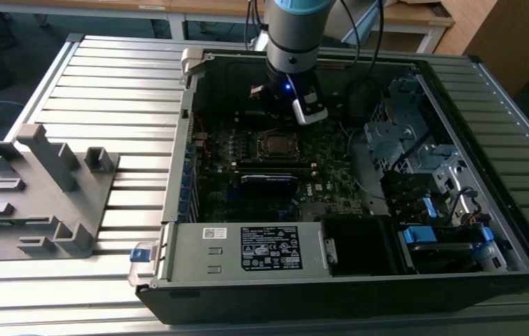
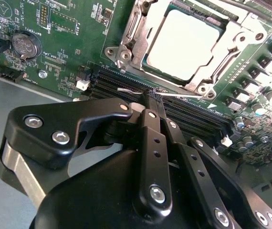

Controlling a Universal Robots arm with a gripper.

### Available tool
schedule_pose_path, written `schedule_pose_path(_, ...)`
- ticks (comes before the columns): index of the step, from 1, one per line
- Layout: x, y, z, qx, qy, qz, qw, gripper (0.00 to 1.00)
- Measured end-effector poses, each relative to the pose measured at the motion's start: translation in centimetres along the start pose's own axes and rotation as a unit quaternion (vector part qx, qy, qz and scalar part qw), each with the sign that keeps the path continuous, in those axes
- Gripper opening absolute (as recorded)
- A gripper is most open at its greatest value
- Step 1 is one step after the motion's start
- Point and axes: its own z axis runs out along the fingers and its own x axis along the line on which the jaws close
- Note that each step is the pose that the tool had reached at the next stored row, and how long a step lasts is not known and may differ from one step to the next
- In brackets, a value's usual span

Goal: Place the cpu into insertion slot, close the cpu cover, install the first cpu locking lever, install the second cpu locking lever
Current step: 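Install the first cpu locking lever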

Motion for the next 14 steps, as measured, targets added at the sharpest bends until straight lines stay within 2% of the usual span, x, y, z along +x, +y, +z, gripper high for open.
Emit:
schedule_pose_path(4, 0.04, 0.1, 0.06, 0.0006, -0.0019, 0.006, 0.99998, 0.11)
schedule_pose_path(7, 0.04, 0.09, 0.1, 0.0027, -0.0067, 0.009, 0.99994, 0.11)
schedule_pose_path(9, 0.04, 0.08, 0.15, 0.0027, -0.0088, 0.011, 0.9999, 0.11)
schedule_pose_path(14, 0.21, 0.05, 0.2, 0.0023, -0.0108, 0.013, 0.99985, 0.11)
